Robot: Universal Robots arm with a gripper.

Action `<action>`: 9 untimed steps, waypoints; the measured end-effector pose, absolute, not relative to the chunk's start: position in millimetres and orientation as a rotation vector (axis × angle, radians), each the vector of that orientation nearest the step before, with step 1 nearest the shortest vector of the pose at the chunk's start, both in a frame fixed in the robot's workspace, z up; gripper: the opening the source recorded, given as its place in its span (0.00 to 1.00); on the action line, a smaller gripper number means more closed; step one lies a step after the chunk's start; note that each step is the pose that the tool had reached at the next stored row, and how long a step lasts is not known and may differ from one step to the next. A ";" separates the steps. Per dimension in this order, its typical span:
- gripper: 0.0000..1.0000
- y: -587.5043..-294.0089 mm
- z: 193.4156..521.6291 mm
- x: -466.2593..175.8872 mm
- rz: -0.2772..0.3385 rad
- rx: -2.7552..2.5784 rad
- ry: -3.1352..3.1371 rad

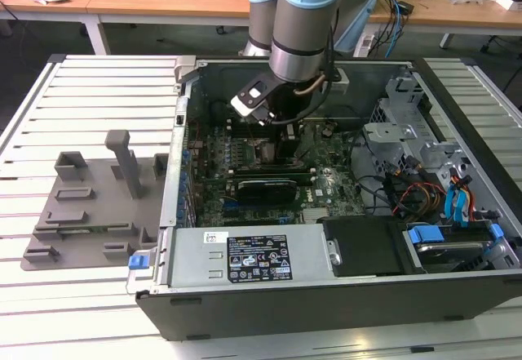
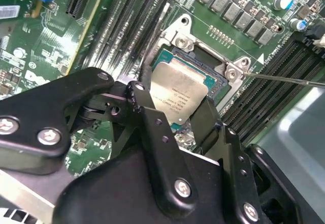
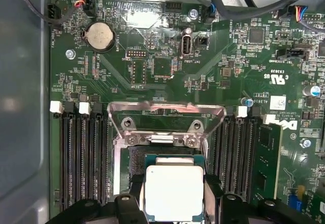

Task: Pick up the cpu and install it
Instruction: 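Place the cpu into insertion slot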

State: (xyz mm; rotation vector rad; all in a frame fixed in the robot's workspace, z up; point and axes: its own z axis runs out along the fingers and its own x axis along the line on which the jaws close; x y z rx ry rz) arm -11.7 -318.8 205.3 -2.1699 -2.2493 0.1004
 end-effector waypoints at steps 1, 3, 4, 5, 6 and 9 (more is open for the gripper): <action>0.55 -313.3 205.1 -11.7 0.101 -2.170 -2.249; 0.55 -310.7 204.1 -12.0 0.100 -2.172 -2.247; 0.55 -310.3 203.5 -12.6 0.100 -2.180 -2.239; 0.55 -310.3 203.1 -12.7 0.100 -2.182 -2.237; 0.55 -310.3 202.5 -12.7 0.100 -2.183 -2.236; 0.55 -310.3 200.5 -12.1 0.100 -2.183 -2.236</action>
